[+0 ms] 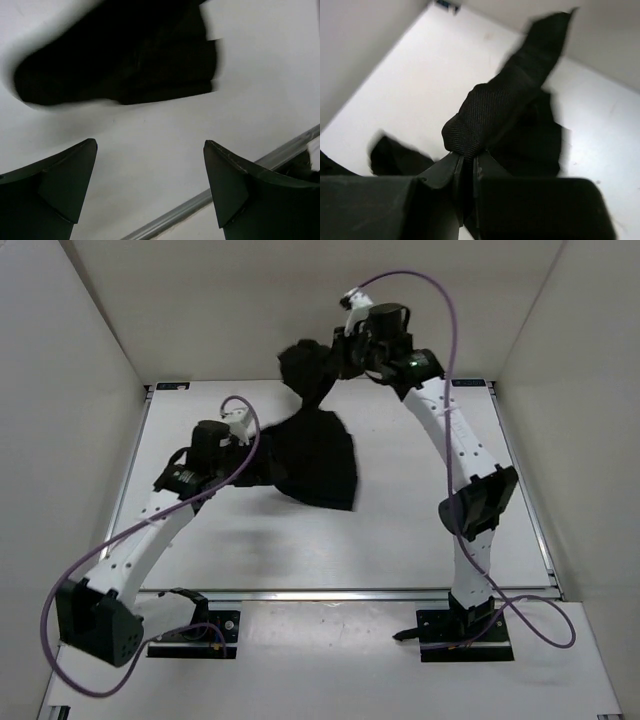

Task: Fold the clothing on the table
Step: Flatten the skirt out

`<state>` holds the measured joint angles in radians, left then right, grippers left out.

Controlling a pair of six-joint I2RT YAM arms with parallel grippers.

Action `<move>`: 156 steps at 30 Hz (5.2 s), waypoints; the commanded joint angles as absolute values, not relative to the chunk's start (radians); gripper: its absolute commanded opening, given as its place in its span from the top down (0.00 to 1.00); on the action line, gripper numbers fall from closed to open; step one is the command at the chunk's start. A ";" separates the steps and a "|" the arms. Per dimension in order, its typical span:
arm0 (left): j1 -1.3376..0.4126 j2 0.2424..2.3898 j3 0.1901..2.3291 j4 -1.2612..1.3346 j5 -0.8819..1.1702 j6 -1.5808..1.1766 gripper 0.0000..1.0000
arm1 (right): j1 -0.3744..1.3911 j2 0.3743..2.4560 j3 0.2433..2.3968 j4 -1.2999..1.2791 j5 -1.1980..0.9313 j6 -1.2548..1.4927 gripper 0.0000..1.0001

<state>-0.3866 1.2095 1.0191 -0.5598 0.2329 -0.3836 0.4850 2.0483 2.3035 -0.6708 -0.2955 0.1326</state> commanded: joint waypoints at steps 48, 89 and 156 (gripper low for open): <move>-0.779 1.620 0.939 -0.400 0.028 -0.572 0.50 | 0.098 0.930 0.434 -0.341 -0.423 0.394 1.00; -0.638 1.239 0.690 -0.538 0.092 -0.644 1.00 | 0.061 1.038 0.803 -0.515 -0.433 0.368 0.39; -0.344 1.871 1.118 -0.307 -0.011 -0.540 1.00 | 0.141 2.016 1.348 -0.459 -0.202 0.239 1.00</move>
